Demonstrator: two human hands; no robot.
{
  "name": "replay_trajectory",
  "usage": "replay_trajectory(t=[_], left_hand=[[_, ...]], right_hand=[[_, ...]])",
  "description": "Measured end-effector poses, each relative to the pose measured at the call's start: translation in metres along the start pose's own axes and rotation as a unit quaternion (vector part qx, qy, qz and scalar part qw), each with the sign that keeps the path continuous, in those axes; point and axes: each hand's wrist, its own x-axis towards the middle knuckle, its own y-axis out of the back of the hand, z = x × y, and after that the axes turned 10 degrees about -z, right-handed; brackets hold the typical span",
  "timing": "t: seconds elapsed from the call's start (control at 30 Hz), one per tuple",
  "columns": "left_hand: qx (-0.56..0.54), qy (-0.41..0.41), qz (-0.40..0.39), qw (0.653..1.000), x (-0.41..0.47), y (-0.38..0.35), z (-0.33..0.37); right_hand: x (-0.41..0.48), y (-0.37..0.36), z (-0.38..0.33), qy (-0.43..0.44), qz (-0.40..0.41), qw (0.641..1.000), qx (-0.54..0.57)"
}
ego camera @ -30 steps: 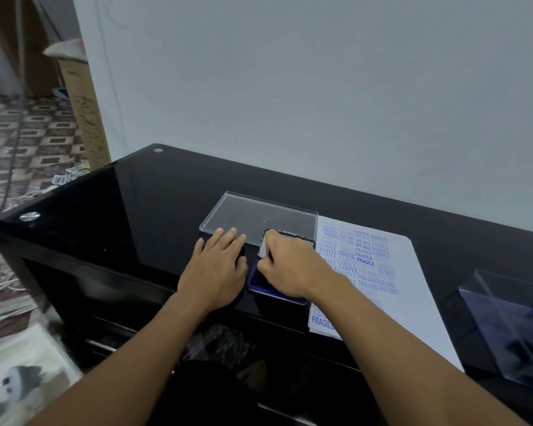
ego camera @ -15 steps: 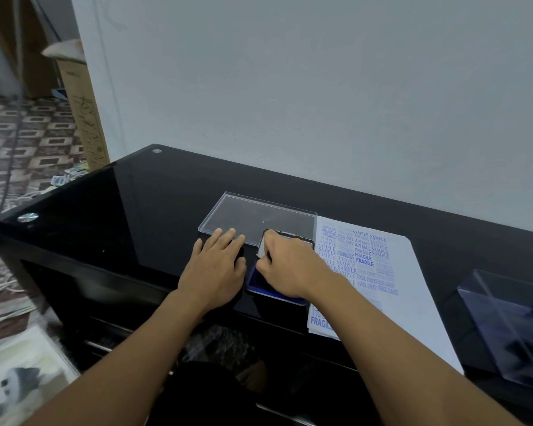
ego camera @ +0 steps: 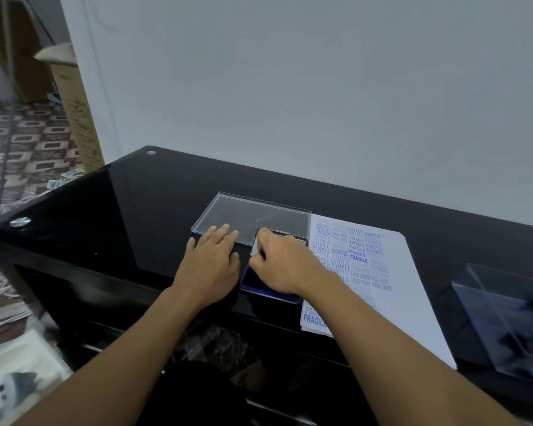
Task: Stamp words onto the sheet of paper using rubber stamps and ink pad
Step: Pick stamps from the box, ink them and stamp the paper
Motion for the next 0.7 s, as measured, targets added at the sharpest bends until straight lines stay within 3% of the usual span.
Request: replay_trajectory(t=[0.33,0.7], left_hand=[[-0.059,-0.048,0.037,0.996,-0.004,0.028,0.039],[-0.077,-0.143,-0.031,0.986,0.005,0.025,0.119]], right_hand=[[-0.033,0.065,0.03,-0.028,0.086,0.992,0.093],[-0.077,0.107,0.089,-0.107,0.058,0.987,0.105]])
